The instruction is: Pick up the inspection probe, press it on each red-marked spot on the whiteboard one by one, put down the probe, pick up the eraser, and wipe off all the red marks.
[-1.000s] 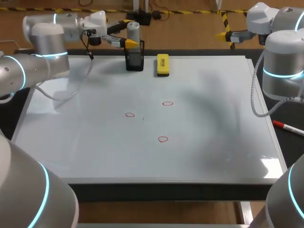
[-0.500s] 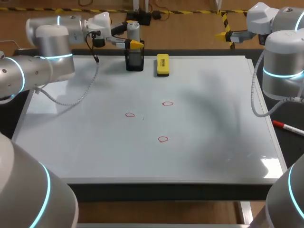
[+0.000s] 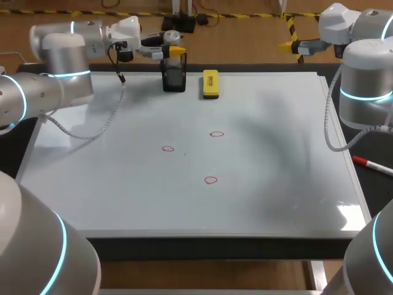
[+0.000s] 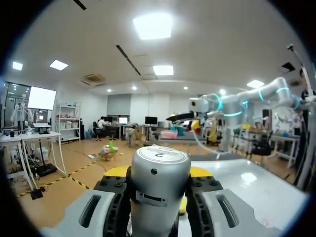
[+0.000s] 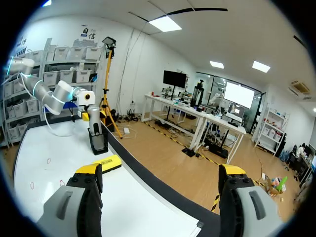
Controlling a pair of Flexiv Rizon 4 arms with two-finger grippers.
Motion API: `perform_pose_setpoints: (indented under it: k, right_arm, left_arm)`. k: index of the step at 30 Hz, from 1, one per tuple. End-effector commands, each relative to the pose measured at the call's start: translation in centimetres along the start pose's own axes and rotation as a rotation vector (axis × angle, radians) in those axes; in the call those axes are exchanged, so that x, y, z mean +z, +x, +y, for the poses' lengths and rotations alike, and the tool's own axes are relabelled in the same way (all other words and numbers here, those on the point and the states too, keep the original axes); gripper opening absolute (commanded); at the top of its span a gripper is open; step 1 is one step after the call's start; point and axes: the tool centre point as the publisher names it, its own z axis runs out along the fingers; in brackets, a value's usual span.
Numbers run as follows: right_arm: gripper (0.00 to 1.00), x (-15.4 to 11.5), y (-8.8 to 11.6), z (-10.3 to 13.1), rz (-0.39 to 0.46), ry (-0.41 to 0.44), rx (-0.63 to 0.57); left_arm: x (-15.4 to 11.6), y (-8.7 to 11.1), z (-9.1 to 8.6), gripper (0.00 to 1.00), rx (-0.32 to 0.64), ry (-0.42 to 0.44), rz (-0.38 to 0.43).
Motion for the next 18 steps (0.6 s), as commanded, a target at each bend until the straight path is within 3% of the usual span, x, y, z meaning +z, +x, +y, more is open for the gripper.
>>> perform_pose_setpoints:
  k: [1, 18]
  right_arm:
    - [1.0, 0.0, 0.0, 0.0, 0.001, 0.001, 0.0]
    - [1.0, 0.0, 0.0, 0.0, 0.001, 0.001, 0.0]
  left_arm:
    - [-0.3, -0.1, -0.2, 0.0, 0.004, 0.0, 0.007]
    - [0.3, -1.1, -3.9, 0.0, 0.026, 0.009, 0.029]
